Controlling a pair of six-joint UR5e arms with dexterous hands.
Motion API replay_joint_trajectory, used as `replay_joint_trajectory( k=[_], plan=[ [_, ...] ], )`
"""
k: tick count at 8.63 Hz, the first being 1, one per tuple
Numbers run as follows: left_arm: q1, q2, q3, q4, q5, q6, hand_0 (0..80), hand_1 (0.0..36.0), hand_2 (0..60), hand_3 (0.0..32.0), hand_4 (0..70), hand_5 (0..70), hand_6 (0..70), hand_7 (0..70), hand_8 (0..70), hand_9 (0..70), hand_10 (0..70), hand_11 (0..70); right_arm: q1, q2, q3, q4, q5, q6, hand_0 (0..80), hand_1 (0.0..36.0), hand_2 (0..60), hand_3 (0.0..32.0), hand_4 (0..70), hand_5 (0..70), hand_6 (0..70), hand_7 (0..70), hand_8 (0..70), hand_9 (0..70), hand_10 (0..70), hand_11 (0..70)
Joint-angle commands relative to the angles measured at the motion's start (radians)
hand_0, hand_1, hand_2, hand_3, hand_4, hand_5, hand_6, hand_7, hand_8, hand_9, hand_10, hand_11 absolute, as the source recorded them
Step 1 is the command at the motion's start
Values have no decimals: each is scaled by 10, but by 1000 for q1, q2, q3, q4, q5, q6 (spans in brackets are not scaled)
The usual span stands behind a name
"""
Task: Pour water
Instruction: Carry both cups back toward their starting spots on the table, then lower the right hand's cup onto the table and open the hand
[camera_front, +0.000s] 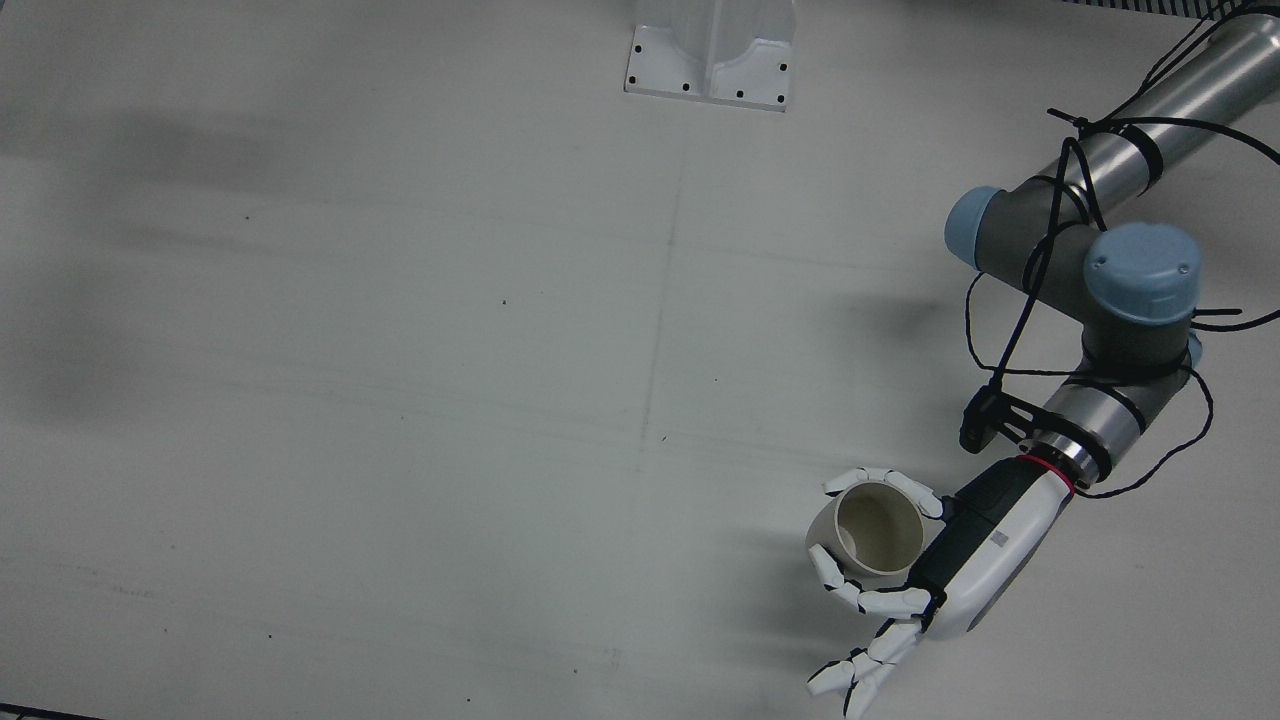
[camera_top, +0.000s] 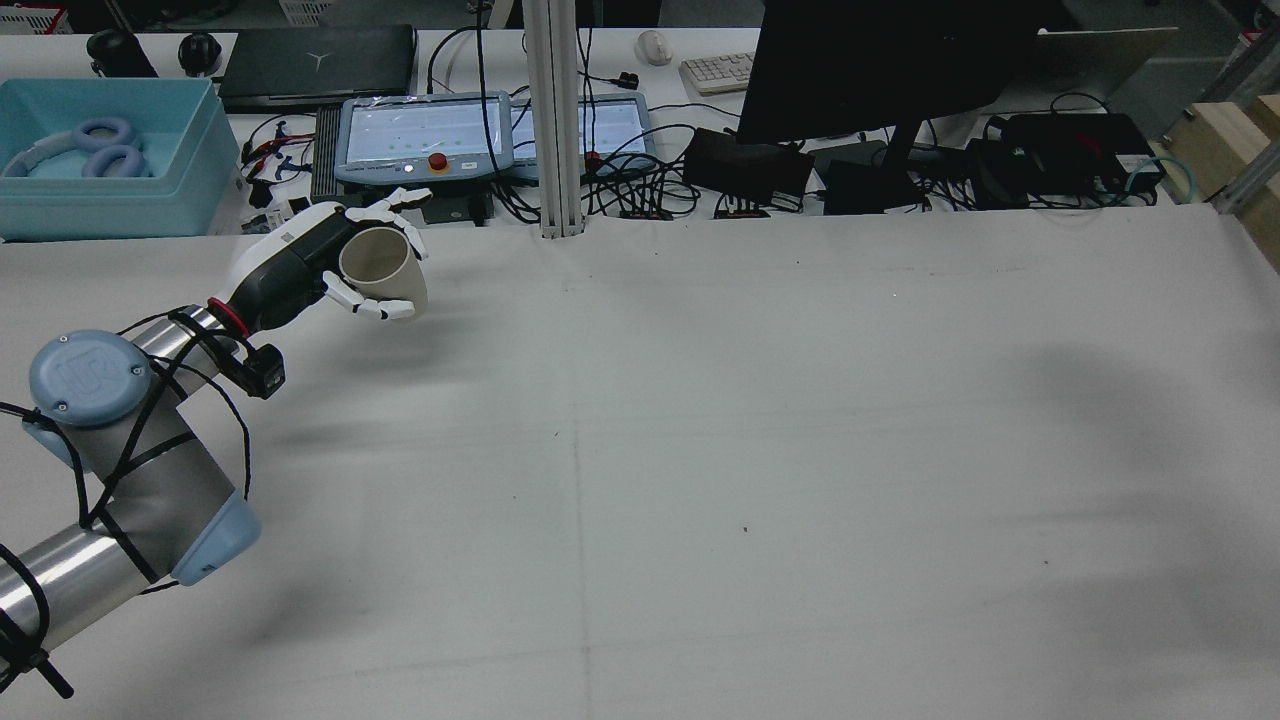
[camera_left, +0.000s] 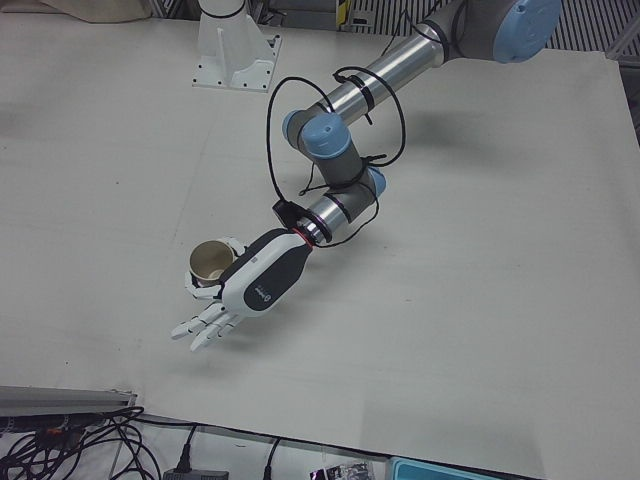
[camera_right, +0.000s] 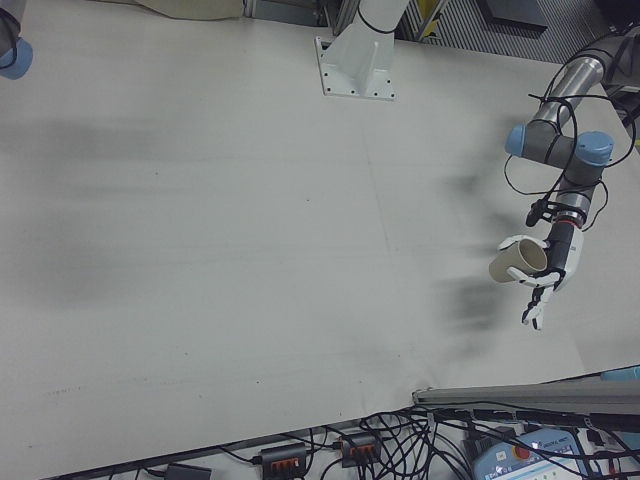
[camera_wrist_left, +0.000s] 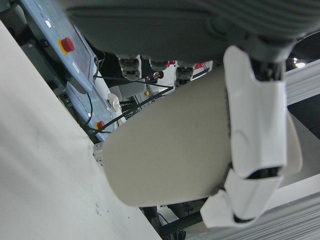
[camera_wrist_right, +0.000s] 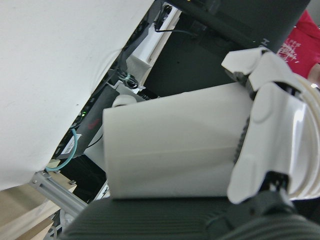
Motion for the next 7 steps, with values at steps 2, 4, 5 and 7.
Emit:
replay_joint_trajectory(
  k=[2,4,5,7],
  plan=[
    [-52,128,6,-136,-1,-2,606,360,600,0,699,700,85,123,18,21,51,95,-320,159,-291,52,369,-51,511,142,320,0,346,423,525,408,580,700,619,700],
    [-95,210,8,-211,-1,-2,603,359,600,0,700,700,85,123,18,22,55,100,-344,150,-291,52,406,-45,512,133,277,0,361,425,525,403,566,700,605,700],
    [-110,244,34,-257,1,-2,600,357,600,0,700,700,84,122,18,22,55,100,-334,147,-287,52,406,-21,520,69,16,0,290,363,424,340,485,623,478,680],
    [-115,318,75,-340,1,-2,611,307,550,0,695,700,84,119,20,22,52,94,-324,123,-268,52,406,115,383,0,0,0,1,0,0,0,49,0,0,0]
  ],
)
